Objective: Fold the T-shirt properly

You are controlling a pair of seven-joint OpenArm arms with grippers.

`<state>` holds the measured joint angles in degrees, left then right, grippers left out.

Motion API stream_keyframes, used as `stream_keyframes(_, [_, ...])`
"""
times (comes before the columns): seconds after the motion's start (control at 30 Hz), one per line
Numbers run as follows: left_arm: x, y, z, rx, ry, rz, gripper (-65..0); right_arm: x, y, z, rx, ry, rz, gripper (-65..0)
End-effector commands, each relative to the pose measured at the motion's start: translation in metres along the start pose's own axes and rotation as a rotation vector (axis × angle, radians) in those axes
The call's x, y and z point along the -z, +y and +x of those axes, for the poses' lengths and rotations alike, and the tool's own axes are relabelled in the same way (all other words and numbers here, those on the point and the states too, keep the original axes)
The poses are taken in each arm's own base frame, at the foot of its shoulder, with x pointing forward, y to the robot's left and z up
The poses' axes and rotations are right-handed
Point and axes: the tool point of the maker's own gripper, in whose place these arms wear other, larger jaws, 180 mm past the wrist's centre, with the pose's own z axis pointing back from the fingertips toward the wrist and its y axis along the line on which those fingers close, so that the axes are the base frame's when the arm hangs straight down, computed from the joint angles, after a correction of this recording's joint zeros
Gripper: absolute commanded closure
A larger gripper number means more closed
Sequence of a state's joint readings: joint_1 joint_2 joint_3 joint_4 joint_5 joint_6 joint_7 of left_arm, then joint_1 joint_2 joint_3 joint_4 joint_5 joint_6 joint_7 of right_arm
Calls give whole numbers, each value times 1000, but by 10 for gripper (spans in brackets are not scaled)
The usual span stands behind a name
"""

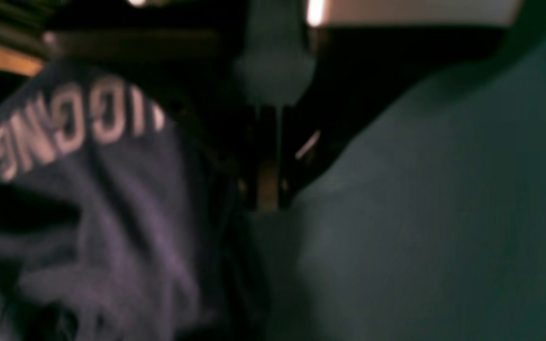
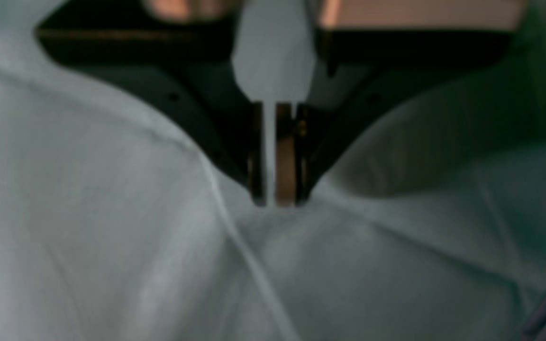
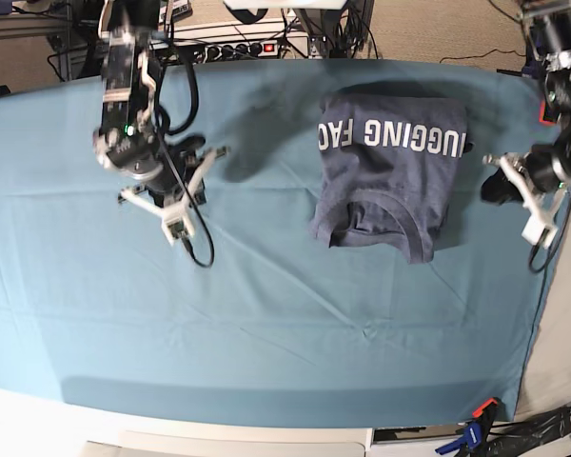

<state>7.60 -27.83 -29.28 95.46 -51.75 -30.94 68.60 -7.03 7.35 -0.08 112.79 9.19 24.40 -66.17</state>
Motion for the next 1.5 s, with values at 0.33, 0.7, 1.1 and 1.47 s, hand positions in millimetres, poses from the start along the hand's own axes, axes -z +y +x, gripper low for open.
stream_keyframes(0.33, [-90,12,-67,33,94,191,0,-76,13,-60,-130,87,-117,-50])
stream_keyframes(0.7, [-127,-16,-178,-109,362,160,0,-150,-42,-174,-45,369,-225,-50])
stream_keyframes(1.1, [-147,-77,-266,-206,588,46,0,-155,-5,-308,192,673,-6,-50])
stream_keyframes(1.47, [-100,-115,-353,-163,740,23,0,-151,27,-407,475,840,75,-50])
